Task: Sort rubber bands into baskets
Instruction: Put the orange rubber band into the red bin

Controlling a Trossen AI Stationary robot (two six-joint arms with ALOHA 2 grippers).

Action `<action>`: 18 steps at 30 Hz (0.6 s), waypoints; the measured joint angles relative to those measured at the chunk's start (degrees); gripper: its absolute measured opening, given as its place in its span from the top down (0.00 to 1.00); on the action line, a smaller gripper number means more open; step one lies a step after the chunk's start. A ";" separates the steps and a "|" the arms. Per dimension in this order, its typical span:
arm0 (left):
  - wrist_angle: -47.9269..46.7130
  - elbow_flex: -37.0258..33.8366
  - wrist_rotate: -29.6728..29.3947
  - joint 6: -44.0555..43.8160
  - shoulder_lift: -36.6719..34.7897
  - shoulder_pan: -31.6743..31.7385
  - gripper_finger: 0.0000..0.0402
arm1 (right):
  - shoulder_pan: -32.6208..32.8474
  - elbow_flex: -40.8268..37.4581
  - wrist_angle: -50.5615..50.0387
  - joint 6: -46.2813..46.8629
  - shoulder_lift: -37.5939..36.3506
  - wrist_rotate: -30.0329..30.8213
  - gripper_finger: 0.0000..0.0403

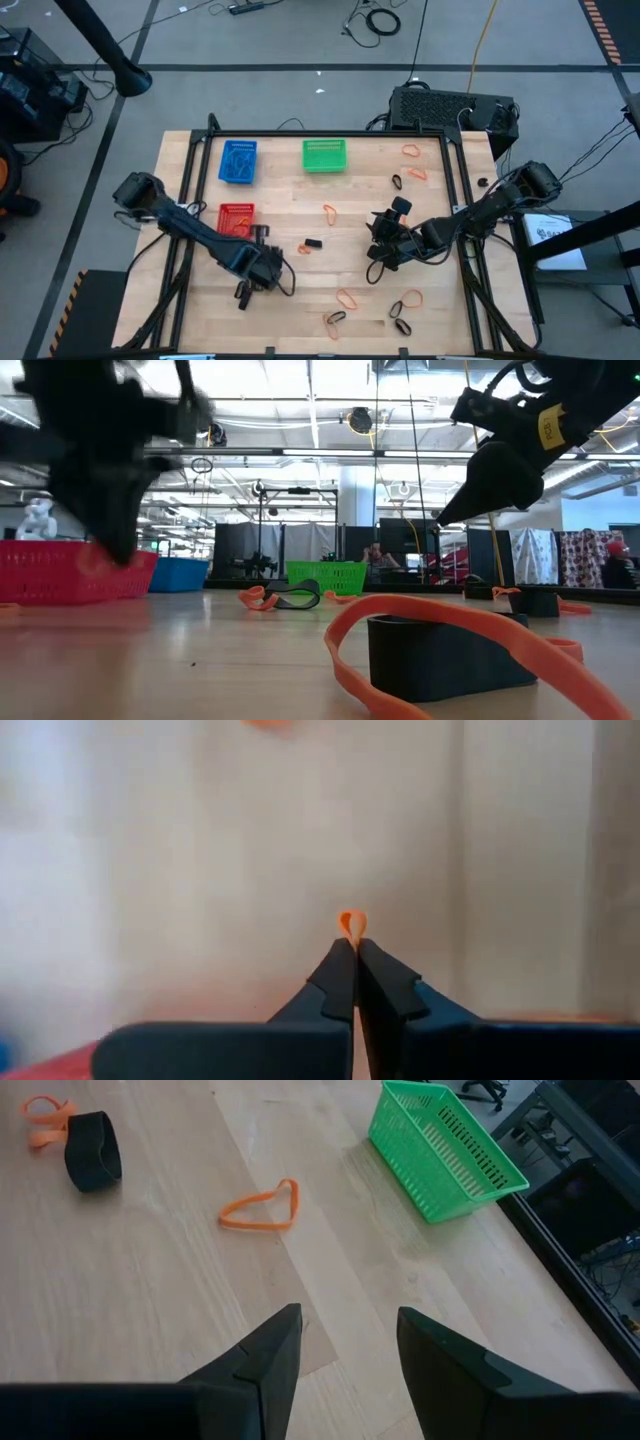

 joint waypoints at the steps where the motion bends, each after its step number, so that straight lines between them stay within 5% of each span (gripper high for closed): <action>1: -2.32 0.75 -2.90 -0.07 -1.01 -0.05 0.99 | 0.00 0.00 0.00 0.00 0.00 0.00 0.60; 7: -10.10 2.93 -15.59 -1.94 -8.79 0.51 0.99 | 0.00 0.00 0.00 0.00 0.00 0.02 0.60; 13: -24.23 1.39 -16.13 -14.94 -13.78 3.62 0.99 | 0.00 0.00 -0.02 0.00 0.00 0.02 0.60; 18: -24.06 -4.53 -12.18 -17.59 -14.86 5.67 0.98 | 0.00 0.00 0.00 -0.17 0.00 0.02 0.60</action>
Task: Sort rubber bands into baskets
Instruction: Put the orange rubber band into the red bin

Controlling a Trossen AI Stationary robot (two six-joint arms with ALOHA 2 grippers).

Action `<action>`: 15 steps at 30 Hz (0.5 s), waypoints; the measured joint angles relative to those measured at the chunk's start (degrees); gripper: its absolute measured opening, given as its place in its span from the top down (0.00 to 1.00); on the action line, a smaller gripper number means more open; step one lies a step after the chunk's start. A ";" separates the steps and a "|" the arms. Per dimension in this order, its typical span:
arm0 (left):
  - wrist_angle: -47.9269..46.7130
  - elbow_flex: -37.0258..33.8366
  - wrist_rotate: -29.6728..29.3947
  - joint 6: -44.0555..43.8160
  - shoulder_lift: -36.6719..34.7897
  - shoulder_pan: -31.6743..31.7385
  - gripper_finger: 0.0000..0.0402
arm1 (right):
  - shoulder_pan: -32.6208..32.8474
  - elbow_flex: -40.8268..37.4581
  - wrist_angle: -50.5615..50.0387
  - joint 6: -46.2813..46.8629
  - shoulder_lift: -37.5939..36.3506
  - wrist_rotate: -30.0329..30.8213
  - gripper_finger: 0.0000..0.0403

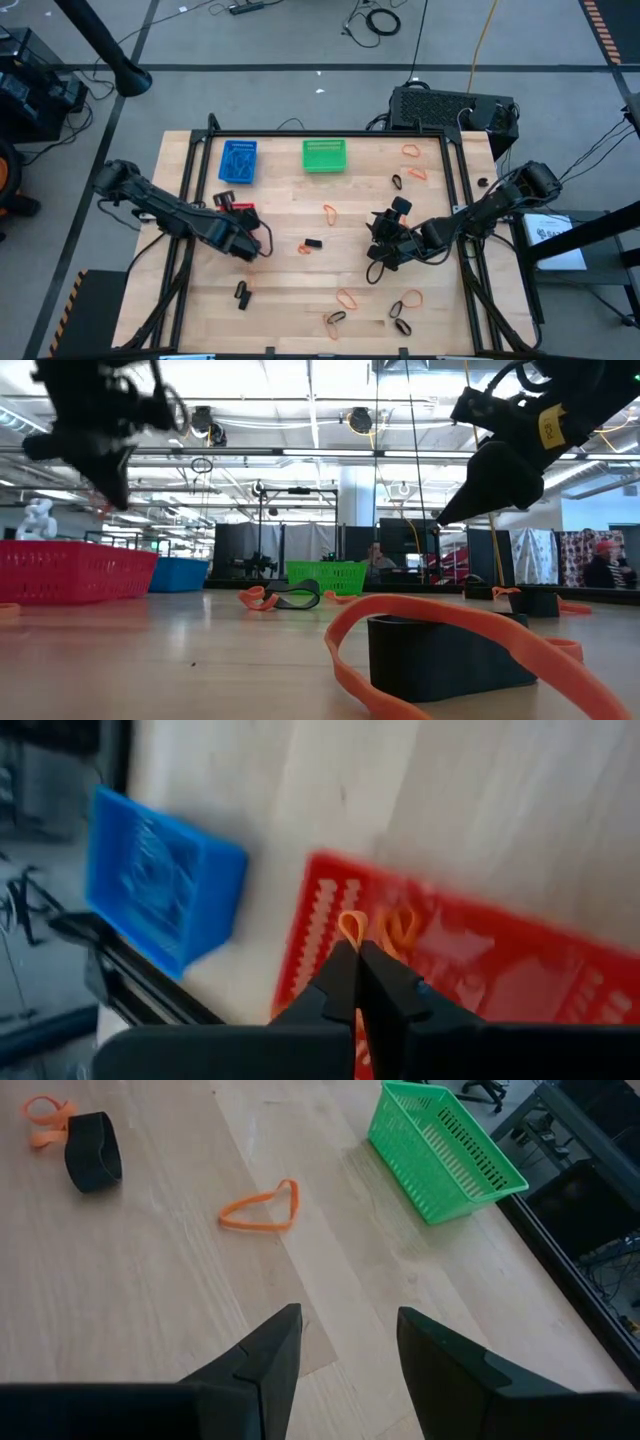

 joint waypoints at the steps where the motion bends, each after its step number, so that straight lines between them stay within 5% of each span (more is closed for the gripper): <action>1: 0.59 -1.37 1.21 -0.17 0.06 0.20 0.97 | 0.00 0.00 -0.02 -0.02 0.00 0.00 0.60; 6: 3.04 -7.15 4.16 -1.19 0.08 1.38 0.93 | -0.01 0.00 -0.04 -2.07 0.00 0.51 0.60; 15: 5.25 -8.47 9.31 -1.70 0.06 3.25 0.74 | -2.73 0.00 -0.04 1.53 0.00 12.35 0.60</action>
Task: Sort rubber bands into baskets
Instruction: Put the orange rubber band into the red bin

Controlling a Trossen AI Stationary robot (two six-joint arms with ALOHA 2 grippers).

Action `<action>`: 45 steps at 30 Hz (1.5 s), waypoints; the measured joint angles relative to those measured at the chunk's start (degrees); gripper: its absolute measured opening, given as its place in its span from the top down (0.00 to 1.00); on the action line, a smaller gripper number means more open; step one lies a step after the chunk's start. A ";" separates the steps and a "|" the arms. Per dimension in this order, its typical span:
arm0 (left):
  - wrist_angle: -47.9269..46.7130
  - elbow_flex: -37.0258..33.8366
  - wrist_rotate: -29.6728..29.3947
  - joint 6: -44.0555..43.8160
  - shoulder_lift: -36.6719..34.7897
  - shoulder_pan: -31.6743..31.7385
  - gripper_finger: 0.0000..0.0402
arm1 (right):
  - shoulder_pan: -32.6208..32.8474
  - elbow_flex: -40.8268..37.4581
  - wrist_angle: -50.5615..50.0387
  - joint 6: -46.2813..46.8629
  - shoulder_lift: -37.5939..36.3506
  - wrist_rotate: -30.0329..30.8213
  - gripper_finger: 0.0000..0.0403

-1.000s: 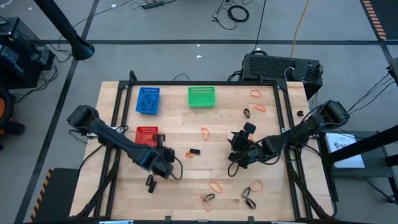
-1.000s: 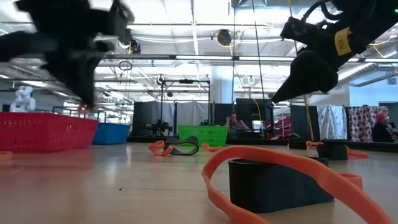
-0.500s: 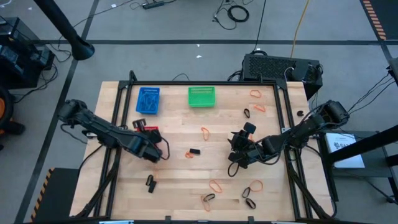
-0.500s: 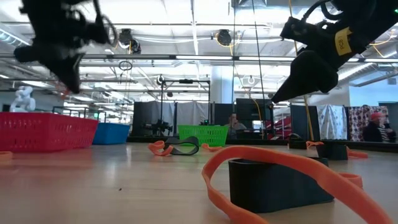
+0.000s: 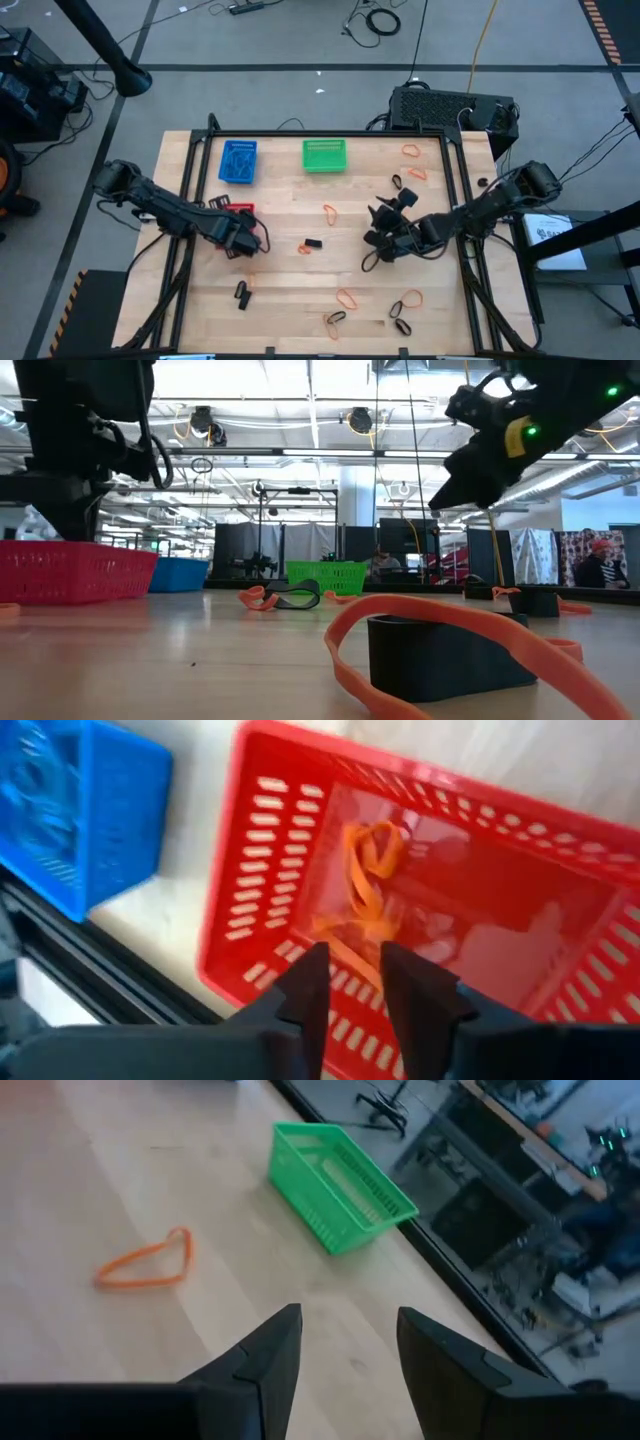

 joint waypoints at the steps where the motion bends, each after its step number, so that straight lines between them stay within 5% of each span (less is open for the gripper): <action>1: -0.03 0.00 1.13 0.77 0.00 0.51 0.71 | -0.74 0.00 -0.12 1.27 0.00 -0.02 0.60; 6: 0.20 0.00 1.30 5.93 -0.51 3.31 0.60 | -6.52 0.04 -1.68 4.91 -0.02 -2.66 0.60; 14: 8.00 0.00 -5.24 10.63 -10.87 6.48 0.56 | -26.26 6.16 -17.31 1.05 -0.48 -18.39 0.60; 17: 20.88 -1.77 -7.14 15.64 -17.29 5.44 0.56 | -34.56 7.83 -19.03 -1.35 -0.48 -24.61 0.60; 22: 55.15 -12.66 -3.45 30.38 -25.10 2.01 0.56 | -46.40 7.69 -25.02 0.59 -0.48 -28.70 0.60; 27: 88.78 -25.55 3.54 38.41 -26.14 -1.61 0.56 | -52.97 6.13 -25.99 3.97 -0.48 -30.00 0.60; 30: 100.85 -31.09 4.46 39.23 -25.56 -3.52 0.56 | -55.21 4.78 -24.36 2.74 -0.48 -36.58 0.60; 34: 107.43 -34.48 3.56 39.30 -25.62 -5.42 0.56 | -56.94 3.50 -23.32 1.93 -0.48 -39.49 0.60; 45: 107.01 -34.40 3.06 43.74 -25.57 -6.12 0.56 | -59.75 -1.66 -13.18 0.95 2.11 -39.70 0.60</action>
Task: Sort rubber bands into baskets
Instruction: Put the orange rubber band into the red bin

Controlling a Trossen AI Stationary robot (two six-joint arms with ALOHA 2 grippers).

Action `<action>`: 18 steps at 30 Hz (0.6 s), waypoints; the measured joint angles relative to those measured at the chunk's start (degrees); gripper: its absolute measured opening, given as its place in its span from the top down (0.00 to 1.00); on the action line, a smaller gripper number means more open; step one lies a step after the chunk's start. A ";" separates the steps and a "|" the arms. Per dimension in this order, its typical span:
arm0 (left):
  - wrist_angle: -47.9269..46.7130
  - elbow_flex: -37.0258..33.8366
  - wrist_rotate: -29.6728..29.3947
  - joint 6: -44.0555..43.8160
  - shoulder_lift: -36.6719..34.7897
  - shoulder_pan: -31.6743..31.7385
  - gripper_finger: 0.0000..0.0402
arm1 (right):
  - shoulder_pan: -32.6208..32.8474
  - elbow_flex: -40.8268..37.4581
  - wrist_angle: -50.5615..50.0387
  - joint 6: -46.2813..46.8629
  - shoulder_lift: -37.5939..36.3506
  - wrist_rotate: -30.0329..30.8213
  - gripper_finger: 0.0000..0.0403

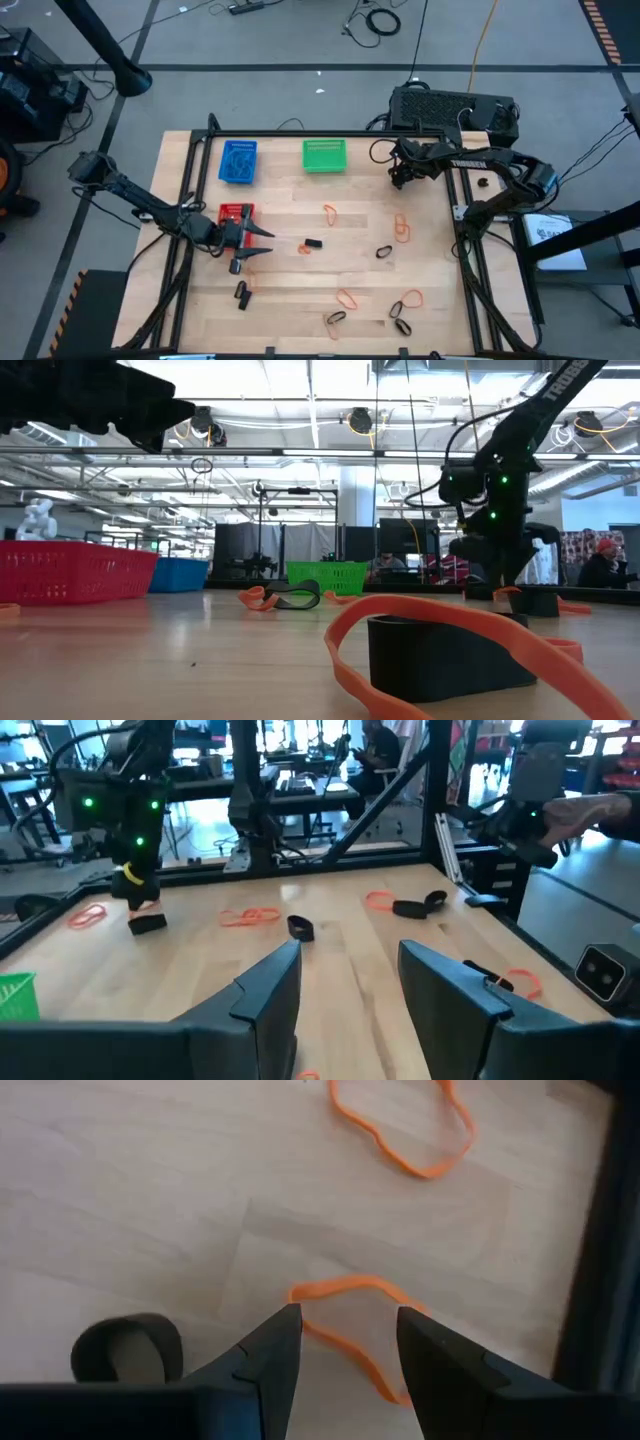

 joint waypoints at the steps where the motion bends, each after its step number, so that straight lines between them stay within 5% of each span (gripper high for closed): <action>1: 0.00 0.00 -0.01 0.10 0.00 0.00 0.56 | -0.21 -0.10 0.59 -0.04 0.60 -0.70 0.60; 8: -0.04 0.00 -0.20 1.65 0.00 0.04 0.56 | -1.21 -0.20 1.14 0.37 3.34 -1.10 0.64; 18: -1.79 0.00 -0.19 -0.97 0.53 0.04 0.56 | -1.53 -0.12 1.65 -4.47 3.24 -8.01 0.98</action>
